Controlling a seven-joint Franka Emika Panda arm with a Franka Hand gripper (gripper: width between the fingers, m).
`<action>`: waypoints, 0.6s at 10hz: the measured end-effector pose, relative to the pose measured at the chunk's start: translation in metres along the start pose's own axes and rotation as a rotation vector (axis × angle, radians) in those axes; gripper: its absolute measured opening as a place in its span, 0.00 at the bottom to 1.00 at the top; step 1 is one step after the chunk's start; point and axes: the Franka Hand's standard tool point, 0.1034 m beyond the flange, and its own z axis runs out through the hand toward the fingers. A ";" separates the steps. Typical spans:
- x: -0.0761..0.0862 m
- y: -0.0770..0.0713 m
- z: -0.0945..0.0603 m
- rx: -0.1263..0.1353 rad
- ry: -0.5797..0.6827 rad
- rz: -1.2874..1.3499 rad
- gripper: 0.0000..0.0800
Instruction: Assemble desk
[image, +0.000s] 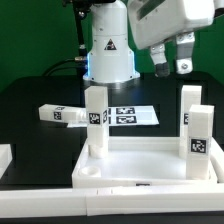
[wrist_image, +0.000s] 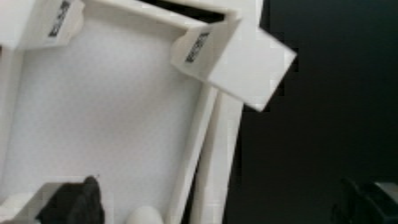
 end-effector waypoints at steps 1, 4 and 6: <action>0.016 0.023 -0.009 0.004 -0.015 -0.014 0.81; 0.047 0.082 -0.024 -0.012 -0.047 -0.016 0.81; 0.046 0.082 -0.023 -0.017 -0.047 -0.018 0.81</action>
Offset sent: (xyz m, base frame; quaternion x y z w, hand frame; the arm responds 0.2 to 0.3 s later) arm -0.0799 -0.0439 -0.0071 0.0074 -0.0338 0.0465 0.9983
